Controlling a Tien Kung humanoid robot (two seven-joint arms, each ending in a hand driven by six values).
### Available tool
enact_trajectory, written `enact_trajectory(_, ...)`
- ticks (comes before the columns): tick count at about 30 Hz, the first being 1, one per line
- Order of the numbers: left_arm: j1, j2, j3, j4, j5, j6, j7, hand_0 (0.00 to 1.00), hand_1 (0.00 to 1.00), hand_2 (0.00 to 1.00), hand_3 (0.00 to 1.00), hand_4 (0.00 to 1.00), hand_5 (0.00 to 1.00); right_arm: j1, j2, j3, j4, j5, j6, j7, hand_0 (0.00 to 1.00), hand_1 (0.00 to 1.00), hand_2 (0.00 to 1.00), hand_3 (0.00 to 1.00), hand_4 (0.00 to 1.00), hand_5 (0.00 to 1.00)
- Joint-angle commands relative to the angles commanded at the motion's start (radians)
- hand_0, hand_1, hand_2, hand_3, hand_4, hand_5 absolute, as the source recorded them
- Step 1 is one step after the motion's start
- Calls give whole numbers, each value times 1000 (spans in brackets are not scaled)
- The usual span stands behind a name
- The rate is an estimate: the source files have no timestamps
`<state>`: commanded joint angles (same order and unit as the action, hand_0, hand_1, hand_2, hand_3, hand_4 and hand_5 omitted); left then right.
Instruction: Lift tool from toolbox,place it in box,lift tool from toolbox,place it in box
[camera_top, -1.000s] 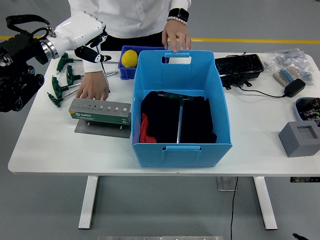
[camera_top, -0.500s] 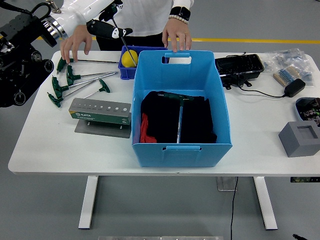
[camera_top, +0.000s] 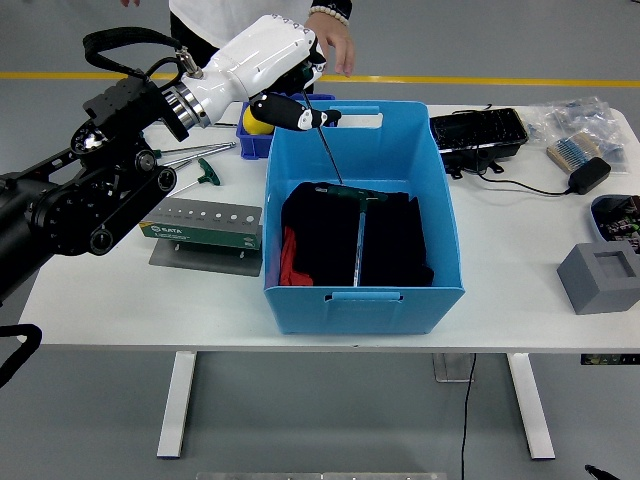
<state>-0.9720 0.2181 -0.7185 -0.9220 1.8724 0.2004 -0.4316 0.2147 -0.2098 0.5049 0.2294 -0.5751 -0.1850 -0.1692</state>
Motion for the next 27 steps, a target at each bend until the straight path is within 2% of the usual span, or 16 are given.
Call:
enact_trajectory(9, 5, -68, 105, 75, -39, 2, -12, 74, 2, 6, 18, 825, 267, 6, -1, 6, 1, -14, 2, -4, 620, 608, 677, 547, 787, 658)
enact_trajectory(10, 4, -75, 119, 82, -52, -1, -13, 174, 25, 114, 142, 810, 308, 6, -2, 5, 1, -12, 2, -4, 621, 606, 677, 547, 787, 659)
enact_trajectory(15, -3, -112, 187, 108, -99, -8, -14, 174, 25, 114, 142, 810, 308, 8, -3, 2, 2, -10, 2, -3, 621, 606, 677, 547, 787, 659)
enact_trajectory(16, -5, -118, 194, 112, -104, -10, -14, 211, 144, 235, 300, 828, 395, 8, -4, 2, 2, -10, 2, -3, 621, 606, 677, 548, 787, 659)
enact_trajectory(21, -12, -154, 217, 141, -135, -45, 10, 211, 144, 235, 300, 828, 395, 11, -5, 3, 3, -14, 2, -4, 621, 606, 677, 548, 787, 659)
enact_trajectory(22, -13, -160, 219, 146, -139, -51, 14, 283, 281, 411, 449, 853, 454, 11, -6, 3, 3, -14, 2, -5, 622, 606, 676, 548, 787, 658)
enact_trajectory(27, -15, -180, 222, 166, -152, -57, 17, 283, 281, 411, 449, 853, 454, 13, -7, 4, 3, -18, 3, -6, 622, 606, 676, 548, 787, 658)
